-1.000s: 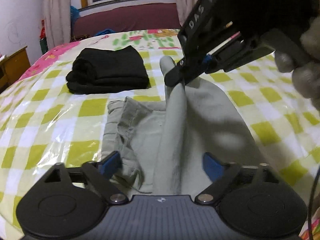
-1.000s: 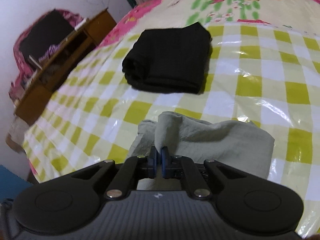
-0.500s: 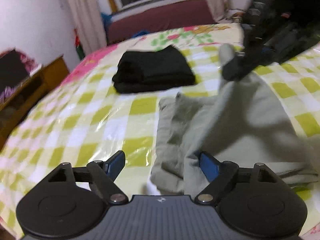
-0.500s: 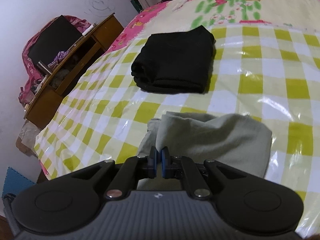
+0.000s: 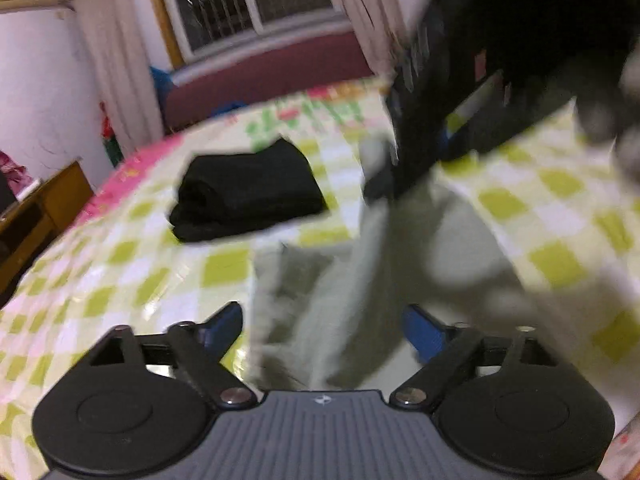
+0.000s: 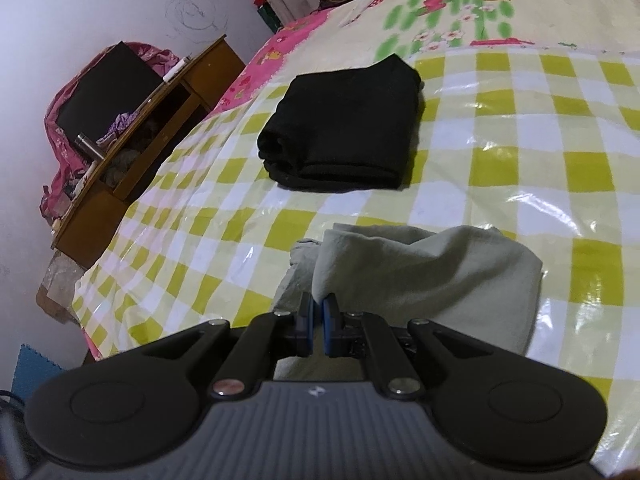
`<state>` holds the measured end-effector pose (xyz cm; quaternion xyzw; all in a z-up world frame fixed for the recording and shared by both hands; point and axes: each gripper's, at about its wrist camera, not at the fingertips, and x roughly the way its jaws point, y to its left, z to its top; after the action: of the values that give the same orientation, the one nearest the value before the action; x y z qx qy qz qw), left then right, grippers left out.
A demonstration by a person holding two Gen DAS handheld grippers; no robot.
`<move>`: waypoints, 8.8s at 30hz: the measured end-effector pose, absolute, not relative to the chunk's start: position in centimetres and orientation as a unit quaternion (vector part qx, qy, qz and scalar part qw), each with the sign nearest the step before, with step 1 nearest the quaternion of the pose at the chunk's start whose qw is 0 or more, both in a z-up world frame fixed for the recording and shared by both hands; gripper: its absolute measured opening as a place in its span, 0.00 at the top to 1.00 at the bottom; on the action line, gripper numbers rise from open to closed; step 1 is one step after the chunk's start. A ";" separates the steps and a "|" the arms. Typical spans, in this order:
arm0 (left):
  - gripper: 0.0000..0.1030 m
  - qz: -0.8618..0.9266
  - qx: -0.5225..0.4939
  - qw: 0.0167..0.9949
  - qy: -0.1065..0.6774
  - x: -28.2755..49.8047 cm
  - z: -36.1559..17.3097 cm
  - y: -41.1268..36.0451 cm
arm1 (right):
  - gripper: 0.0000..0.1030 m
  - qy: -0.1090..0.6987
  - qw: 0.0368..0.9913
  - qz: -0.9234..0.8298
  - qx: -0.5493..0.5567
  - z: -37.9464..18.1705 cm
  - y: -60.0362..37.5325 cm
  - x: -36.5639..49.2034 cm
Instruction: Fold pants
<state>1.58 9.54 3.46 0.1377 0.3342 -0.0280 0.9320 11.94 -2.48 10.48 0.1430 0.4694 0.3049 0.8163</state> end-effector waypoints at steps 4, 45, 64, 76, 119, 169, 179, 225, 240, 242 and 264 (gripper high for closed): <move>0.67 -0.078 0.069 0.910 0.401 3.0 2.1 10.6 | 0.95 0.472 0.816 0.298 0.149 10.6 -3.2 12.2; 0.30 -0.070 0.007 0.936 0.344 1.3 4.0 14.8 | 0.95 0.547 0.796 0.257 -0.008 7.1 5.7 13.3; 0.74 -0.103 0.041 0.913 0.393 3.1 1.9 11.4 | 0.59 0.543 0.804 0.243 0.017 7.4 6.1 13.5; 0.76 -0.107 -0.036 0.936 0.334 1.5 5.6 16.0 | 0.96 0.502 0.820 0.272 0.034 12.7 6.0 13.0; 0.35 0.037 -0.030 0.932 0.359 1.7 5.0 22.0 | 0.46 0.477 0.832 0.281 0.031 5.2 0.2 7.6; 0.24 -0.046 0.031 0.901 0.431 7.5 0.8 10.3 | 0.83 0.440 0.854 0.218 0.174 5.5 -17.2 8.7; 0.22 -0.036 0.014 0.904 0.426 6.3 0.0 10.6 | 0.75 0.453 0.824 0.301 0.156 4.3 -3.7 14.0; 0.09 0.011 0.100 0.914 0.392 -0.7 2.0 6.5 | 0.62 0.394 0.888 0.195 0.136 4.4 -10.6 -3.1; 0.07 0.006 0.115 0.913 0.392 -0.9 1.7 6.0 | 0.61 0.393 0.889 0.194 0.131 4.2 -10.3 -3.5; 0.07 0.001 0.116 0.912 0.395 -1.0 1.7 5.9 | 0.61 0.394 0.889 0.194 0.131 4.2 -10.3 -3.5; 0.02 -0.007 0.121 0.909 0.399 -1.8 1.9 5.5 | 0.55 0.402 0.886 0.195 0.124 4.3 -9.8 -4.3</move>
<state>-1.80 5.45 1.87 0.1211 0.3987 -0.0067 0.9090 -4.29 -9.75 4.27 0.1243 0.4021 0.1949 0.8859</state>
